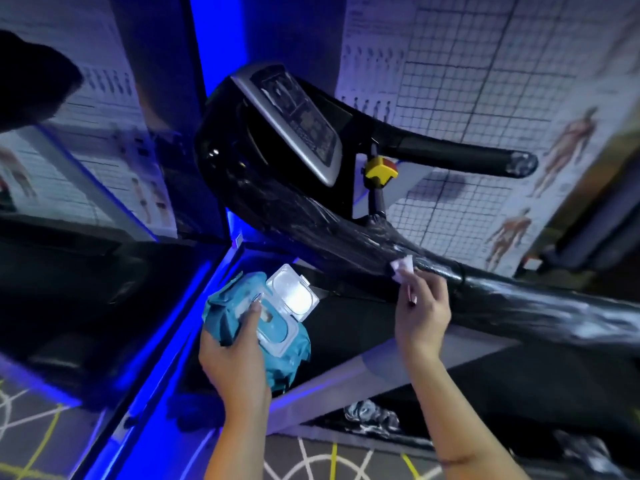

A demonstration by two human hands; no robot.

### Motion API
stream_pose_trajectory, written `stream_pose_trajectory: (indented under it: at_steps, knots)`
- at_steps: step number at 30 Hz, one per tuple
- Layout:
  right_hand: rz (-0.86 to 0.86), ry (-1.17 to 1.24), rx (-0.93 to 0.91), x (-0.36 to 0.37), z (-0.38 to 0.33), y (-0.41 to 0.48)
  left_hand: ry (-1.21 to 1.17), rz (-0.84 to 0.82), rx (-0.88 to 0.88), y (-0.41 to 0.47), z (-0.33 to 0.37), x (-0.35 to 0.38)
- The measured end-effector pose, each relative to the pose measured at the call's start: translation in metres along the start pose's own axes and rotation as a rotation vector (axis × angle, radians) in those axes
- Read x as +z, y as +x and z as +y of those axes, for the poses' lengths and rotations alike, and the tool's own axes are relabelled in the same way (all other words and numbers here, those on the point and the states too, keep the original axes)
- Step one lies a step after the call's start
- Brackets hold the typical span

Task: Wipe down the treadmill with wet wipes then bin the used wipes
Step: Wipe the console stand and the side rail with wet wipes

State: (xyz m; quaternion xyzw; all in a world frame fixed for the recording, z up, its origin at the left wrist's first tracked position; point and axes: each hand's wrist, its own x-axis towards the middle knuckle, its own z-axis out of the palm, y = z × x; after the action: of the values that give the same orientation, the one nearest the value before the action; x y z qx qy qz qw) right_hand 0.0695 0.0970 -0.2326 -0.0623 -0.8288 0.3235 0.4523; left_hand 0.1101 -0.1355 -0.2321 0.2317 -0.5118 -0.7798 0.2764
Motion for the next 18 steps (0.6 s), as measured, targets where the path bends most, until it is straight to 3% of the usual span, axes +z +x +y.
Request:
stream_pose_trajectory:
  at_steps: [3, 7, 9, 14, 18]
  knots:
    - [0.062, 0.045, 0.016, 0.01, -0.025, 0.011, 0.007, -0.053, -0.007, -0.008, -0.005, 0.007]
    - [-0.129, 0.045, -0.192, 0.029, -0.043, 0.021, 0.025, -0.09, -0.016, -0.013, -0.007, 0.016]
    - [-0.131, -0.026, -0.238, 0.023, -0.03, 0.022, 0.022, -0.092, -0.024, -0.014, -0.007, 0.019]
    - [0.0, -0.23, 0.106, -0.024, 0.022, 0.008, 0.012, -0.138, -0.029, -0.018, -0.015, 0.025]
    - [0.123, -0.124, 0.193, -0.033, 0.025, 0.015, 0.039, -0.167, -0.039, -0.03, -0.027, 0.034]
